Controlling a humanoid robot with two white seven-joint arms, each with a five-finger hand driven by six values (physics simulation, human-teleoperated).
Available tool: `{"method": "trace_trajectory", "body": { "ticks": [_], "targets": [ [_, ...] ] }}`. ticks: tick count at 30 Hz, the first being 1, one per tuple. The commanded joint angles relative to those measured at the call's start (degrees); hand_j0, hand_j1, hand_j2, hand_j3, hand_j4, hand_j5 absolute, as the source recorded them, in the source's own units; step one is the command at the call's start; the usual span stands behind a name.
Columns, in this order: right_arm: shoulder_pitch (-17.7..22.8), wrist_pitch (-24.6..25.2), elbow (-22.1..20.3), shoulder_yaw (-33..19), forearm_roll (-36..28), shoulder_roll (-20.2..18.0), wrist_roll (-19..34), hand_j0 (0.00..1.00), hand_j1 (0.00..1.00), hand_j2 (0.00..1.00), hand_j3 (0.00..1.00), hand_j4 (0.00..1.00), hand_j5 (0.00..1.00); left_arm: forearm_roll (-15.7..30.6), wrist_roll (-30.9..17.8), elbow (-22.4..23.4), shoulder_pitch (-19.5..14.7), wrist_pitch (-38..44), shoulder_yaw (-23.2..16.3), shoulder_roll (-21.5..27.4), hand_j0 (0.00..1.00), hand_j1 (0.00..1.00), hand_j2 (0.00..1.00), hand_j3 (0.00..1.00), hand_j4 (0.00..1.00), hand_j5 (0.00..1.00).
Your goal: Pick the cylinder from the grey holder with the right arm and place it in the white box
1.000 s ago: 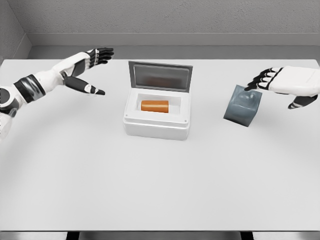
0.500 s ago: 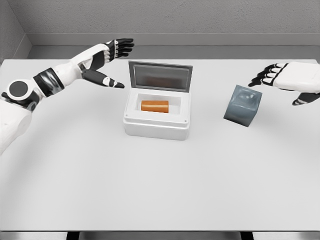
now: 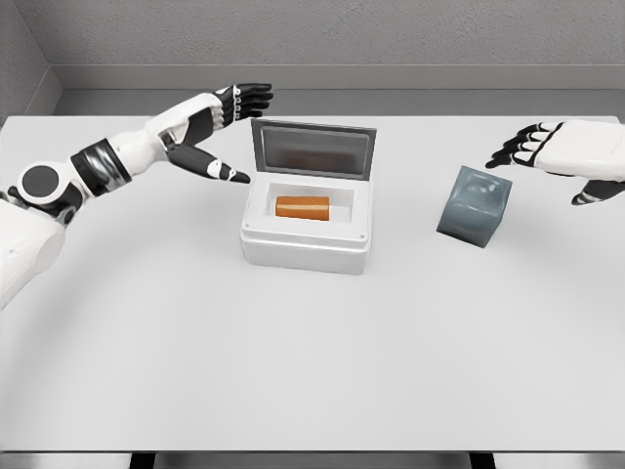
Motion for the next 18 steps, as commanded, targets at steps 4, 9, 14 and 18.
{"method": "trace_trajectory", "body": {
  "ticks": [4,9,14,18],
  "targets": [
    [0.00,0.15,0.00,-0.11,-0.22,-0.14,-0.02,1.00,1.00,1.00,1.00,1.00,1.00,0.54,0.01,-2.74,0.79,-0.12,0.07,1.61,1.00,1.00,1.00,1.00,1.00,1.00],
    [0.00,0.15,0.09,-0.11,-0.22,-0.14,-0.02,1.00,1.00,1.00,1.00,1.00,1.00,0.54,0.01,-5.02,0.79,-0.12,0.07,2.92,1.00,1.00,1.00,1.00,1.00,1.00],
    [0.00,0.15,0.09,-0.02,-0.22,0.04,-0.02,1.00,1.00,1.00,1.00,1.00,1.00,0.63,0.01,-10.56,2.37,-0.12,0.07,5.74,1.00,1.00,1.00,1.00,1.00,1.00],
    [0.00,0.15,0.09,0.06,-0.22,0.04,-0.02,1.00,1.00,1.00,1.00,1.00,1.00,1.95,0.01,-13.55,2.29,-0.21,0.16,8.37,1.00,1.00,1.00,1.00,1.00,1.00]
  ]
}}
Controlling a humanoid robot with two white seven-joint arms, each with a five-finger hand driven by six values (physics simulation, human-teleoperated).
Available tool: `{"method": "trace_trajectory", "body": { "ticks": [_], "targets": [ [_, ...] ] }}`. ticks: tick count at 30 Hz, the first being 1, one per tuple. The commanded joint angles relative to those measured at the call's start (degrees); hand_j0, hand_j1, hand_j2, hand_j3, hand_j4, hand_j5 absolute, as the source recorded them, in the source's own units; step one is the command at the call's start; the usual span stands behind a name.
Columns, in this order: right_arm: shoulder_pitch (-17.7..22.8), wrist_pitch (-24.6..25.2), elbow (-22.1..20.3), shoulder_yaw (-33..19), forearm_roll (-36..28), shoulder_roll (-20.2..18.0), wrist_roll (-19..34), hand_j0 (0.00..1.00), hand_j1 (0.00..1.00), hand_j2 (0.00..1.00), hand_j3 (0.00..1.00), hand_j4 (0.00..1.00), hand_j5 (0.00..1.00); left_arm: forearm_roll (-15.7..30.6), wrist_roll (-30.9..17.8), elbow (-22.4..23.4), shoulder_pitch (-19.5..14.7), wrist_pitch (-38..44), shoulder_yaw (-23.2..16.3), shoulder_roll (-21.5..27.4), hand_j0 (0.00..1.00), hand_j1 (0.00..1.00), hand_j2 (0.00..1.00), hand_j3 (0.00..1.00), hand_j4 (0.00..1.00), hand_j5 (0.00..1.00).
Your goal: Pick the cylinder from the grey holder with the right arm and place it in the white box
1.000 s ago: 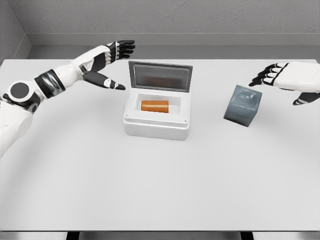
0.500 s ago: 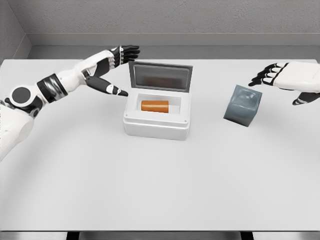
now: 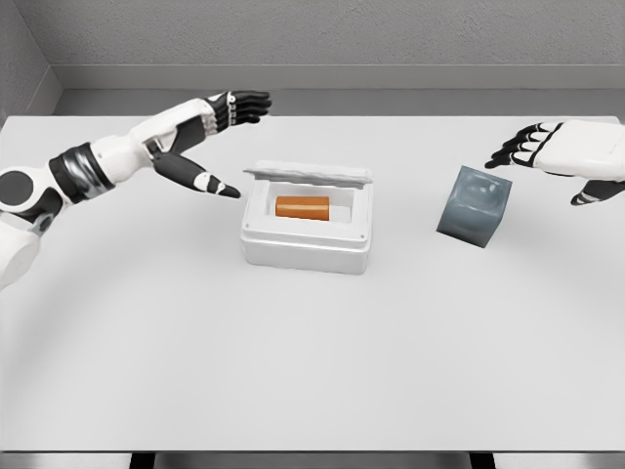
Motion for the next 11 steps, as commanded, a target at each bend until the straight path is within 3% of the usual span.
{"method": "trace_trajectory", "body": {
  "ticks": [1,4,7,11],
  "targets": [
    [-0.09,0.15,0.00,0.02,-0.30,-0.06,-0.02,1.00,1.00,1.00,1.00,1.00,1.00,1.05,0.01,-2.33,0.00,-0.05,0.10,1.57,1.00,1.00,1.00,1.00,1.00,1.00],
    [0.00,0.15,0.09,0.02,-0.30,-0.06,-0.02,1.00,1.00,1.00,1.00,1.00,1.00,0.35,0.01,-1.72,0.09,-0.49,0.19,2.01,1.00,1.00,1.00,1.00,1.00,1.00],
    [0.00,0.15,0.00,0.10,-0.21,-0.15,-0.02,1.00,1.00,1.00,1.00,1.00,1.00,0.17,0.01,7.24,-0.17,-3.74,0.10,2.89,1.00,1.00,1.00,1.00,1.00,1.00],
    [0.00,0.15,0.09,0.02,-0.21,-0.59,-0.02,1.00,1.00,1.00,1.00,1.00,1.00,-4.67,0.01,9.88,-0.26,-8.23,0.19,2.89,1.00,1.00,1.00,1.00,1.00,1.00]
  ]
}}
